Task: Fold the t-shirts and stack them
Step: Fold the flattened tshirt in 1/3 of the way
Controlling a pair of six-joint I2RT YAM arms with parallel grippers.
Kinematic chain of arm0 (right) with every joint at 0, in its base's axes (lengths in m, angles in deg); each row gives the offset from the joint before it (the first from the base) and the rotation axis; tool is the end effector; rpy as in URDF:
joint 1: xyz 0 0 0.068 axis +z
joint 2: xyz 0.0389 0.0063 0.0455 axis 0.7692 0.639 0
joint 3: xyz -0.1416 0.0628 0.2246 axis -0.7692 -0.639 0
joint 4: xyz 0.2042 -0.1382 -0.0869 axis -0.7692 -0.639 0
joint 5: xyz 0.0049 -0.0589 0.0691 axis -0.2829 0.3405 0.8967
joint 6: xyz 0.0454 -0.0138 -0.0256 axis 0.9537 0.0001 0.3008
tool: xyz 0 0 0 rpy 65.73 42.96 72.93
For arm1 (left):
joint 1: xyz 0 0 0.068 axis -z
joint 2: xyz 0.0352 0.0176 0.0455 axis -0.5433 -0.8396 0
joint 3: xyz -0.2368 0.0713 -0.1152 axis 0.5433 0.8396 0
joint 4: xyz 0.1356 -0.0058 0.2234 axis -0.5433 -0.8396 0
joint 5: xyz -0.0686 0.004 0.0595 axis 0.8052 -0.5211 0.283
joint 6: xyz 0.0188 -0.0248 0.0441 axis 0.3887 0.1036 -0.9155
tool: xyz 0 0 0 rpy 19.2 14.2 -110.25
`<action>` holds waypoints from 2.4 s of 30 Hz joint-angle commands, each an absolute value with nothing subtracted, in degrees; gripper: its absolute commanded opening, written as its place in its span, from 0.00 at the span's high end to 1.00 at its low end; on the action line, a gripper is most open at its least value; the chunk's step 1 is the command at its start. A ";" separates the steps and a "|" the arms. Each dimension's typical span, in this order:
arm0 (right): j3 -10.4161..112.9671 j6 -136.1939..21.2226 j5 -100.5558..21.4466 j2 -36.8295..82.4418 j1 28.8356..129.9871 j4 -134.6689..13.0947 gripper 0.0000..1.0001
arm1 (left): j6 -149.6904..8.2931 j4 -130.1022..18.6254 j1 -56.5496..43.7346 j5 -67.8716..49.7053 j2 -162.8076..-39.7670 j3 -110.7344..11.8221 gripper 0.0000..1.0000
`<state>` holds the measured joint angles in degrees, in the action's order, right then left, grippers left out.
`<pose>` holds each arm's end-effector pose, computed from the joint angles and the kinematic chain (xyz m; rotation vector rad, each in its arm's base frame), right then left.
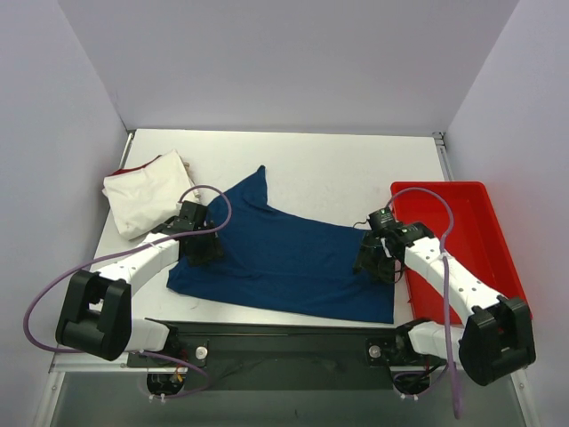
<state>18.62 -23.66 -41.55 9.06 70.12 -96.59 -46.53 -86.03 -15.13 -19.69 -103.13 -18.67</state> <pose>0.2055 0.0779 0.2153 0.4551 2.6723 0.4716 0.2321 -0.0729 0.1776 -0.4359 2.6745 -0.2317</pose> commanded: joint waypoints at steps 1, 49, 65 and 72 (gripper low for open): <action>16.26 -24.58 -37.80 11.16 71.29 -96.84 0.56 | -45.80 -84.74 -15.50 -20.24 -100.94 -20.27 0.37; 15.45 -25.45 -47.72 12.92 67.25 -95.79 0.60 | -42.20 -85.45 -15.68 -21.83 -97.60 -15.26 0.44; 14.66 -25.36 -46.14 14.67 67.42 -95.70 0.60 | -41.23 -82.98 -13.83 -19.63 -100.50 -14.82 0.65; 14.40 -25.36 -46.05 14.76 67.42 -95.79 0.60 | -40.97 -81.40 -12.26 -17.87 -100.67 -16.92 0.97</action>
